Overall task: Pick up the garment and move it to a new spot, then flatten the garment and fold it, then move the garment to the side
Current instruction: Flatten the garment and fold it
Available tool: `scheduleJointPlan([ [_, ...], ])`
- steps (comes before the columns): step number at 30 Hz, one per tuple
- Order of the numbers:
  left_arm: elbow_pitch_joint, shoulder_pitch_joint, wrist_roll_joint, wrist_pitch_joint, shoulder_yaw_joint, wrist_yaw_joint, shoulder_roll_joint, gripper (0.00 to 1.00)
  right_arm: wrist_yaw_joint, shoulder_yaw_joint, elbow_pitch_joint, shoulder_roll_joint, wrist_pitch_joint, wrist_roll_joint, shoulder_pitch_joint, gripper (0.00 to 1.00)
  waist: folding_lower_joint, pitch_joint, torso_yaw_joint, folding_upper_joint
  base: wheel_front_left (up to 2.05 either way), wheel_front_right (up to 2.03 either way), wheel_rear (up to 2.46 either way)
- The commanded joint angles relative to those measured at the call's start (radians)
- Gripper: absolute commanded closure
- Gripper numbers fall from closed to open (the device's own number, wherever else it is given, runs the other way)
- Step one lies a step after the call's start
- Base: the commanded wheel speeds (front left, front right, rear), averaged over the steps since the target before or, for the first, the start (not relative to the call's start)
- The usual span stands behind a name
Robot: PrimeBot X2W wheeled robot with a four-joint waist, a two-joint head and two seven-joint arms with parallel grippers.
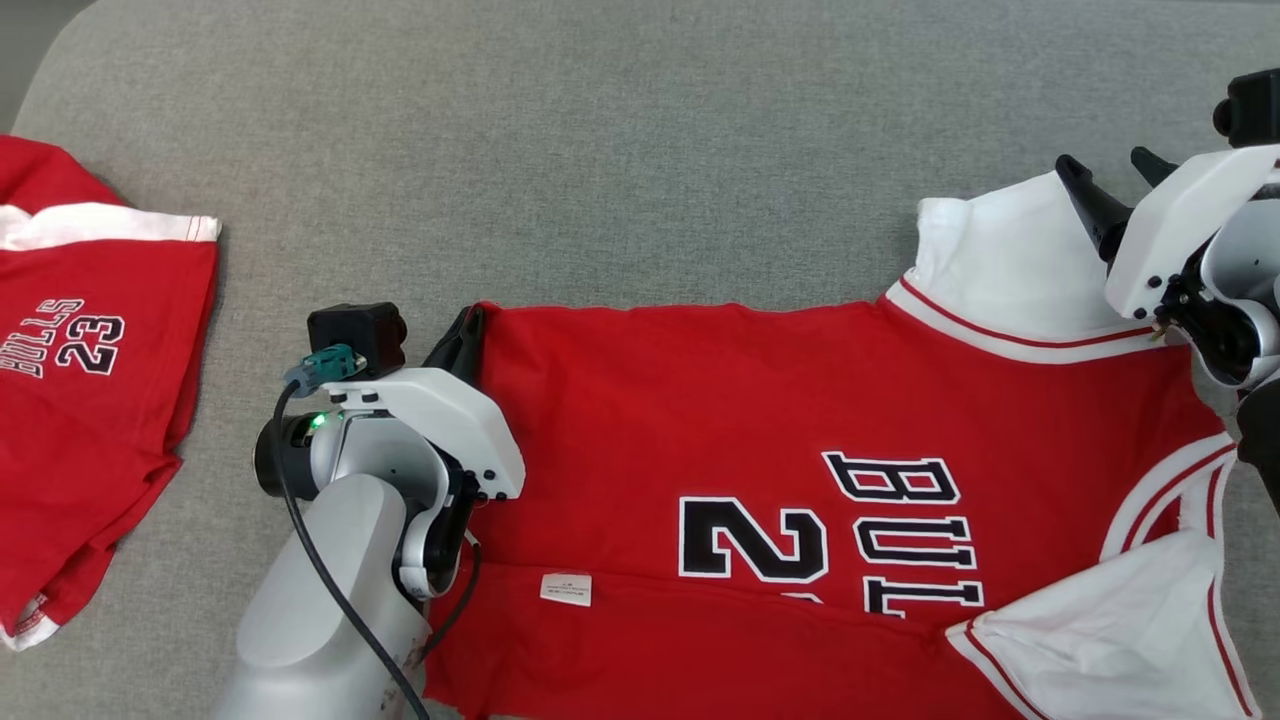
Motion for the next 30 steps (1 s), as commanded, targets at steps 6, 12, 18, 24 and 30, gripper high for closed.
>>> scheduleJointPlan([
  [6,0.031,-0.038,-0.019,-0.021,-0.021,-0.008,0.001,1.0,0.001,0.073,0.059,-0.026,0.023,0.041,-0.054,0.0,0.0,0.018,0.019,0.0,0.0,0.0,0.0],
  [12,0.06,-0.065,-0.031,-0.035,-0.041,-0.008,-0.001,1.0,0.001,0.131,0.118,-0.028,0.032,0.078,-0.094,0.0,0.0,0.03,0.027,0.0,0.0,0.0,0.0],
  [18,0.085,-0.081,-0.049,-0.054,-0.054,-0.006,-0.002,1.0,0.001,0.187,0.133,-0.026,0.017,0.122,-0.107,1.0,0.0,0.035,0.029,0.0,0.0,0.0,0.0],
  [24,0.11,-0.093,-0.072,-0.072,-0.053,-0.007,-0.003,1.0,0.001,0.231,0.11,-0.04,-0.074,0.164,-0.108,1.0,0.0,0.03,0.017,0.0,0.0,0.0,0.0],
  [30,0.131,-0.111,-0.129,-0.077,-0.025,-0.017,-0.003,1.0,0.001,0.284,0.11,-0.068,-0.206,0.164,-0.13,1.0,0.0,0.016,0.0,0.0,0.0,0.0,0.0],
])
